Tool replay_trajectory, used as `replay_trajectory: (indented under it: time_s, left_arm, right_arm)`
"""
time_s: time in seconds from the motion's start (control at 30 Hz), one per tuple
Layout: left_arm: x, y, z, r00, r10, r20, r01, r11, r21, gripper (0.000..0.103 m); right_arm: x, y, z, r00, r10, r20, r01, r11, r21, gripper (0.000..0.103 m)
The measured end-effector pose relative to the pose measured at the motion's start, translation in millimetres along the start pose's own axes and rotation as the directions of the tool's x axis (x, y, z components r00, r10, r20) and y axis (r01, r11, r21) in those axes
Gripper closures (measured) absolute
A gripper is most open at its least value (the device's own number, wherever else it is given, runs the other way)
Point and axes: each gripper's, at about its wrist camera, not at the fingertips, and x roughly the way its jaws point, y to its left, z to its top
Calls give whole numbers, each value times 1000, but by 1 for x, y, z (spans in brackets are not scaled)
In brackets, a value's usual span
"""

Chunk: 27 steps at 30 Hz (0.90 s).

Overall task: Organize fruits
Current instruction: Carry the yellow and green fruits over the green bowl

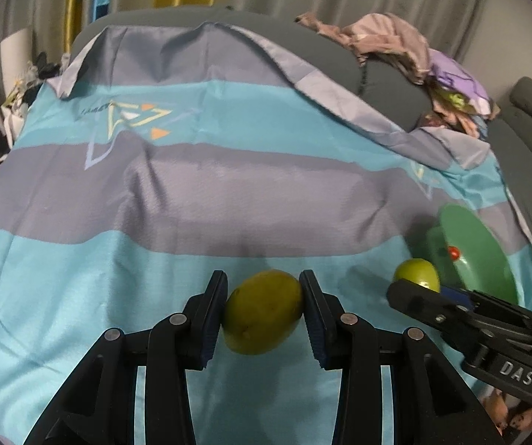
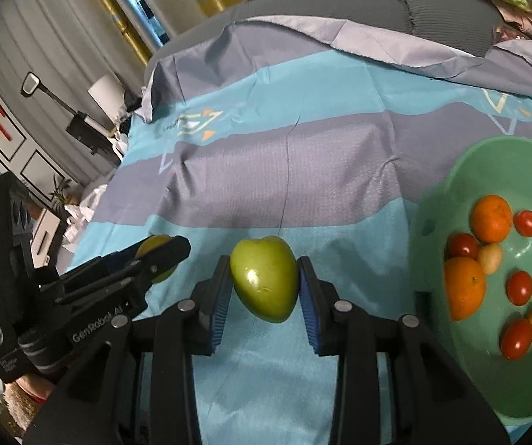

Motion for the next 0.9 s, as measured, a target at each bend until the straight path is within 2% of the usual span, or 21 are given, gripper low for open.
replay_trajectory:
  time_s: [0.17,0.37,0.67,0.9]
  left_arm:
    - [-15,-19,0,998,-49,38,49,999,17,63]
    - [-28,-53,0,992,-103,72,97,992,83,63]
    - [-27,-113,4,977,-205,52,193,964,182,63]
    - [-15,-156,7,967,-253,26,241,945,222,63]
  right_arm:
    - [-16,-11,1,999,6,39,-7,1000,21,67]
    - [-45,-24,4,994,13,112,-18,999,51,67]
    - [-95,-60,8,973,-30,228,2,992,123,67]
    - [-119,-94,6,959,-92,270,41,981,188,67]
